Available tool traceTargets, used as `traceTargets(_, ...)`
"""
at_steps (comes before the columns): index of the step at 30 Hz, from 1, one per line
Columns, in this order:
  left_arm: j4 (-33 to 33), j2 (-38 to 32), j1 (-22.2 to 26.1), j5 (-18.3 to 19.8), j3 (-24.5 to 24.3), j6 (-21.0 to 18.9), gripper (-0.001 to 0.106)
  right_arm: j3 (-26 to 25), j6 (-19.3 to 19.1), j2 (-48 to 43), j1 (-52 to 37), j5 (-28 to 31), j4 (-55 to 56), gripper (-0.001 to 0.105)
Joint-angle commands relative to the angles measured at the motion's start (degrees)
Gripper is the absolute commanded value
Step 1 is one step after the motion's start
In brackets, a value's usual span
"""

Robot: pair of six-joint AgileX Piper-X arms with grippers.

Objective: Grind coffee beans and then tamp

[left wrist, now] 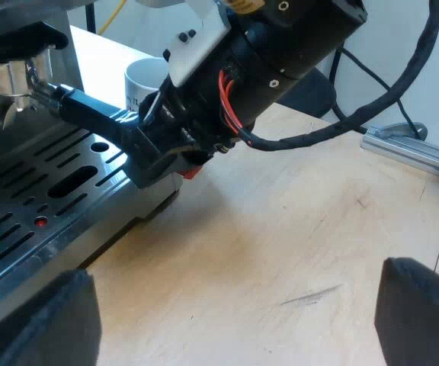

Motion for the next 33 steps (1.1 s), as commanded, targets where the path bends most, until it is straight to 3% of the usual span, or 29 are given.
traceTargets(1, -0.16, -0.41, -0.31, -0.43, -0.01, -0.42, 0.079, -0.55, -1.52, 0.02, 0.04, 0.32, 0.13, 0.000)
traceTargets(23, -0.16, -0.41, -0.31, -0.43, -0.01, -0.42, 0.079, -0.55, -0.48, -2.91, 1.46, 0.32, 4.91, 0.000)
traceTargets(33, -0.16, -0.41, -0.31, -0.43, -0.01, -0.42, 0.079, -0.55, 2.93, -2.91, 4.22, 5.84, 4.90, 0.000)
